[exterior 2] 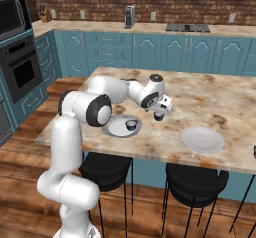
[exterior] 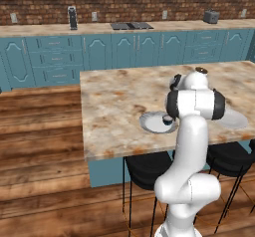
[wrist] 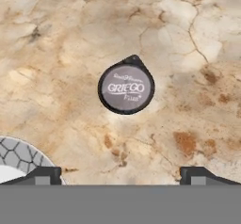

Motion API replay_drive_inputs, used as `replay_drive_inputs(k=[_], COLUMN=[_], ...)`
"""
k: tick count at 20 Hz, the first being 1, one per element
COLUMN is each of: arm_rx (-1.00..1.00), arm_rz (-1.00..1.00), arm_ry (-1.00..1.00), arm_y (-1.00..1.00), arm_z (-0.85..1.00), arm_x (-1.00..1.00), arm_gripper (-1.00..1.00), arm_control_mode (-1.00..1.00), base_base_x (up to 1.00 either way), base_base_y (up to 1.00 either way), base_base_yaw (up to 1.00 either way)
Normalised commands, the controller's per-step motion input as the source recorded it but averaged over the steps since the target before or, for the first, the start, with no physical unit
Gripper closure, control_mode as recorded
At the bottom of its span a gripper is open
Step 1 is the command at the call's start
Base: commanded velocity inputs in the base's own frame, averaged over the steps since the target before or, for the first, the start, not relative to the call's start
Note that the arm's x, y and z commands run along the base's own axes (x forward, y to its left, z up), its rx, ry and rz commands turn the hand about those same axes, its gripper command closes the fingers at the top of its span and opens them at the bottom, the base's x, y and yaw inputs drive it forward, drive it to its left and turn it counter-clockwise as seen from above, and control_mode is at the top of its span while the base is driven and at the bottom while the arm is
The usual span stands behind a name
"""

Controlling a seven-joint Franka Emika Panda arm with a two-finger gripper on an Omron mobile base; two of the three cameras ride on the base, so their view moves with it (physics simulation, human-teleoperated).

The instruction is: Place two yogurt containers on each plate.

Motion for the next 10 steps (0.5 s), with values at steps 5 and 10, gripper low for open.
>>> replay_drive_inputs(k=[5, 10], arm_rx=[-0.02, -0.07], arm_rz=[0.0, 0.0], arm_ry=[0.0, 0.02], arm_y=[-0.02, 0.0], arm_z=[-0.13, -0.24], arm_x=[0.23, 0.29], arm_gripper=[-1.0, -1.0], arm_control_mode=[-1.0, -1.0], base_base_x=[0.0, 0.0], base_base_y=[0.0, 0.0], base_base_yaw=[0.0, 0.0])
